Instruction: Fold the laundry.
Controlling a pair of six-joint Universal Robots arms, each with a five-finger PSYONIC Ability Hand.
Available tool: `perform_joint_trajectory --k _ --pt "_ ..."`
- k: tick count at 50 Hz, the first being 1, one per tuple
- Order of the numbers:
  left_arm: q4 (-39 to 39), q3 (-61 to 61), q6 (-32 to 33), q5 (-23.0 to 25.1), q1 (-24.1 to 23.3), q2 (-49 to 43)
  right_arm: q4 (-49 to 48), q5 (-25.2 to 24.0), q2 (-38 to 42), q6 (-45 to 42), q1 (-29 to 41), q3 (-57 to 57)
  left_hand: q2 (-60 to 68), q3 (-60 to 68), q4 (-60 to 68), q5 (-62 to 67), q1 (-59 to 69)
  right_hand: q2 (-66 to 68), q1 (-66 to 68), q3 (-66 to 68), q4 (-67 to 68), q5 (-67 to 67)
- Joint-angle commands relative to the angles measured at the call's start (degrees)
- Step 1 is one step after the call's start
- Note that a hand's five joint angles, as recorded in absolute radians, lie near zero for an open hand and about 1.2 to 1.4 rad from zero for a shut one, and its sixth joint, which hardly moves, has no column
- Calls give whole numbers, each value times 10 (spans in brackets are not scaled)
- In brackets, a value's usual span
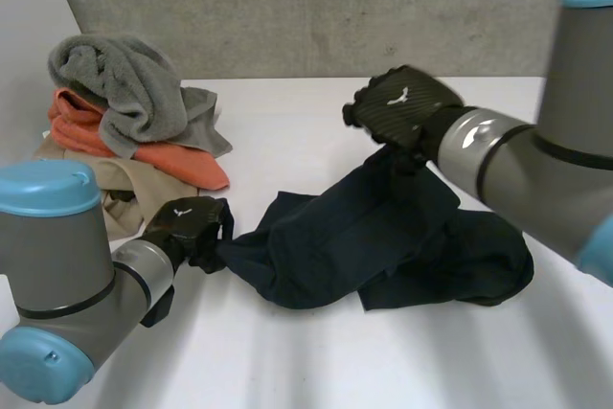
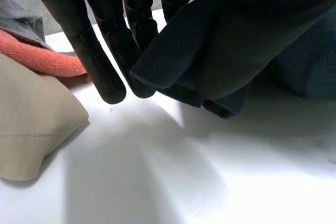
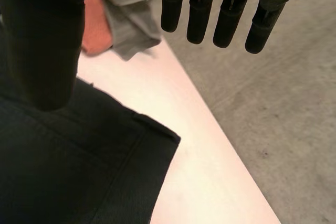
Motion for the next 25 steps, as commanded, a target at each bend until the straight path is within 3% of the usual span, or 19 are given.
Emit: perform_joint_trajectory --k 1,5,12,16,17,25 --pt "2 -5 0 0 3 11 45 35 105 -82 27 -69 116 121 114 140 131 2 7 6 16 36" --pt "2 -2 0 0 7 10 33 53 143 -117 31 -66 116 121 114 140 131 26 31 30 40 59" --pt "3 1 0 5 10 3 -109 52 178 -127 27 -10 116 121 114 140 131 111 117 115 125 145" --pt "6 9 0 4 11 -1 -187 45 174 -123 20 24 116 121 114 140 131 450 455 454 464 484" --pt "7 15 0 2 12 2 -215 46 161 -117 17 30 116 121 114 140 131 570 575 574 584 603" --pt "8 71 -2 -12 32 74 -246 37 30 -18 -14 29 116 121 114 140 131 571 576 575 585 605"
